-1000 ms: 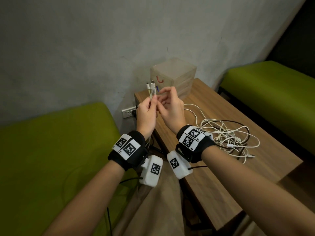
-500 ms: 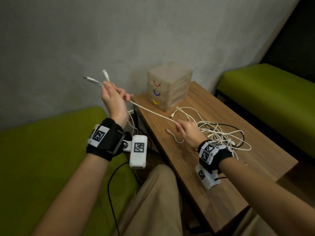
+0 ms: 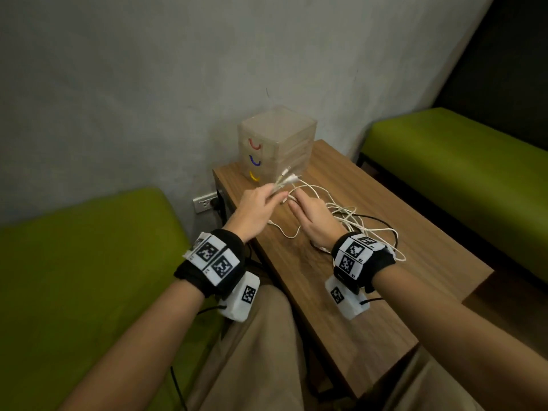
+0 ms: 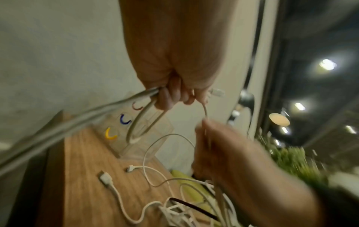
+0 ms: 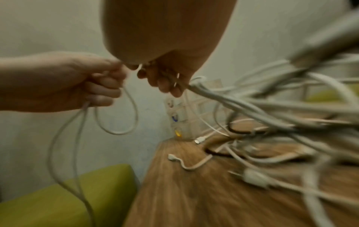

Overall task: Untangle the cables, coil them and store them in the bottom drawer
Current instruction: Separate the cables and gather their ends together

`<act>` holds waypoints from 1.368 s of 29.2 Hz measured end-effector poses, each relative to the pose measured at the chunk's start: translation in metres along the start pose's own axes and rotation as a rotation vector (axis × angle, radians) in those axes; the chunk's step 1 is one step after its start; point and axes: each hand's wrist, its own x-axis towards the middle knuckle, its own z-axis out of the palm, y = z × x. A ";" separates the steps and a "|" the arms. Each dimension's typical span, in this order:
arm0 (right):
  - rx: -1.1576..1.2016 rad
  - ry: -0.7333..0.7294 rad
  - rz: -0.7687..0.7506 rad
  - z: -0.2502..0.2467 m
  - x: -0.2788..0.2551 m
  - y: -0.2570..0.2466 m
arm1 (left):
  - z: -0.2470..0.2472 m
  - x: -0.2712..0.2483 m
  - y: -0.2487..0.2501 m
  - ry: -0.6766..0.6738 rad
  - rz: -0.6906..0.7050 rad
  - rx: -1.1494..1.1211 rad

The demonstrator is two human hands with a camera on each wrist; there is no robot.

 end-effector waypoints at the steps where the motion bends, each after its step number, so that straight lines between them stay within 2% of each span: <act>1: -0.059 -0.044 0.036 -0.001 -0.004 0.010 | -0.004 0.000 0.000 0.079 -0.017 -0.054; 4: -0.334 -0.188 0.069 -0.004 -0.019 0.034 | -0.025 0.006 -0.005 0.335 -0.104 -0.193; 7: -0.564 -0.278 0.058 -0.010 -0.026 0.047 | -0.054 0.014 -0.015 0.618 -0.161 -0.176; 9: -0.631 -0.301 0.099 -0.016 -0.029 0.052 | -0.074 0.017 -0.024 0.788 -0.240 -0.248; 11: -0.664 -0.301 0.089 -0.022 -0.031 0.055 | -0.090 0.018 -0.031 0.877 -0.309 -0.313; 12: -0.664 -0.309 0.076 -0.023 -0.031 0.055 | -0.094 0.018 -0.034 0.878 -0.320 -0.296; 14: -0.636 -0.278 0.037 -0.023 -0.029 0.048 | -0.091 0.014 -0.028 0.790 -0.316 -0.177; 16: -0.598 -0.254 0.035 -0.021 -0.024 0.038 | -0.069 0.004 -0.011 0.666 -0.247 -0.098; 18: -0.570 -0.207 0.076 -0.017 -0.020 0.033 | -0.035 -0.002 0.002 0.504 -0.175 -0.113; 21: -0.525 -0.101 0.073 -0.014 -0.020 0.025 | 0.018 -0.010 0.011 0.074 -0.341 -0.231; 23: -0.543 -0.047 -0.026 -0.013 -0.023 0.021 | 0.042 -0.008 0.015 -0.013 -0.405 -0.317; 25: -0.551 -0.008 -0.084 -0.011 -0.027 0.018 | 0.055 -0.003 0.021 0.034 -0.379 -0.374; 29: -0.522 -0.098 0.024 -0.012 -0.032 0.026 | 0.054 0.001 0.032 0.218 -0.302 -0.434; 32: -0.627 -0.189 0.083 -0.015 -0.040 0.031 | 0.035 0.003 0.034 0.337 -0.229 -0.441; 33: -0.658 -0.172 0.058 -0.014 -0.040 0.036 | 0.028 0.004 0.034 0.374 -0.204 -0.442; 35: -0.635 -0.206 0.051 -0.014 -0.038 0.041 | 0.015 0.005 0.034 0.449 -0.149 -0.439; 37: -0.618 -0.308 0.104 -0.018 -0.034 0.043 | 0.004 0.007 0.032 0.532 -0.112 -0.434; 40: -0.537 -0.307 0.115 -0.022 -0.033 0.045 | -0.013 0.010 0.026 0.675 -0.085 -0.474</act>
